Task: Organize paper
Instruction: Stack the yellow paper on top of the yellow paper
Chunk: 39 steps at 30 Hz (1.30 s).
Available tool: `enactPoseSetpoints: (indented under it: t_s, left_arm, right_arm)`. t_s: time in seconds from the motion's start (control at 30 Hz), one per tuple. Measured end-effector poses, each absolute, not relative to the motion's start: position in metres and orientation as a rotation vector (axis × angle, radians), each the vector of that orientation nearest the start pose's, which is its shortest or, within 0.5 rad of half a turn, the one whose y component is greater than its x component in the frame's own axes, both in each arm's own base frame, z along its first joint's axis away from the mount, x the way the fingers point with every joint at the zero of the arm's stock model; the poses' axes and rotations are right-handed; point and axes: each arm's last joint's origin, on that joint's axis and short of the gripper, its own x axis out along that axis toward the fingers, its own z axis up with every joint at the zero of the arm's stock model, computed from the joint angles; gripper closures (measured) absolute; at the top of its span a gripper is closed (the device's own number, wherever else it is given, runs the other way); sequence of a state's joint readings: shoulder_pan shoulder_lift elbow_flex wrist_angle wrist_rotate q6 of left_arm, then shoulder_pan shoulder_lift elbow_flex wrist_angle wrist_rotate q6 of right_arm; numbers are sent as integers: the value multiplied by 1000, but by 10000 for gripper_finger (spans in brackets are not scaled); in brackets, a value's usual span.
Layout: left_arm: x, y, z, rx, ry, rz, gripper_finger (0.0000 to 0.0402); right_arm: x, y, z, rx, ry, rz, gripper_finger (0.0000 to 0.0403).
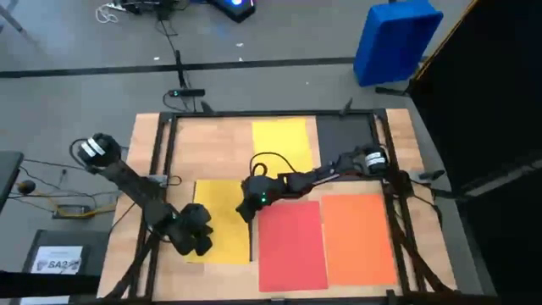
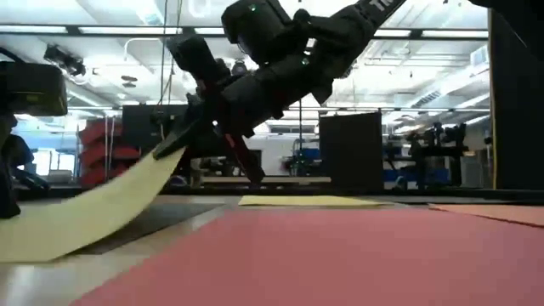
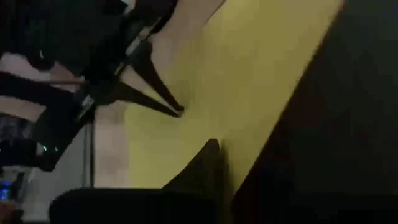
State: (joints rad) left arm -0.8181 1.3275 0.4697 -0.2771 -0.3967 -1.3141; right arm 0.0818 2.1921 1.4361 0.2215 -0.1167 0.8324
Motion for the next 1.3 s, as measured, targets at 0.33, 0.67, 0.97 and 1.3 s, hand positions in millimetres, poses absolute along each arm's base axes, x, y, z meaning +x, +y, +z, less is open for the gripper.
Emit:
enactPoseSetpoints:
  t_s: [0.33,0.67,0.97,1.3]
  left_arm:
    - [133,-132,220,-432,769,193,379]
    - [94,-111,234,-462,459,188,339]
    - [80,-93,243,-564,387,177,249]
    - [67,-65,252,-562,349,188,241]
  right_arm:
    - [479,47,154,800,484,34,403]
    - [482,54,164,765,411,170,403]
    - [482,60,167,764,389,210,403]
    - [482,72,174,712,339,306,403]
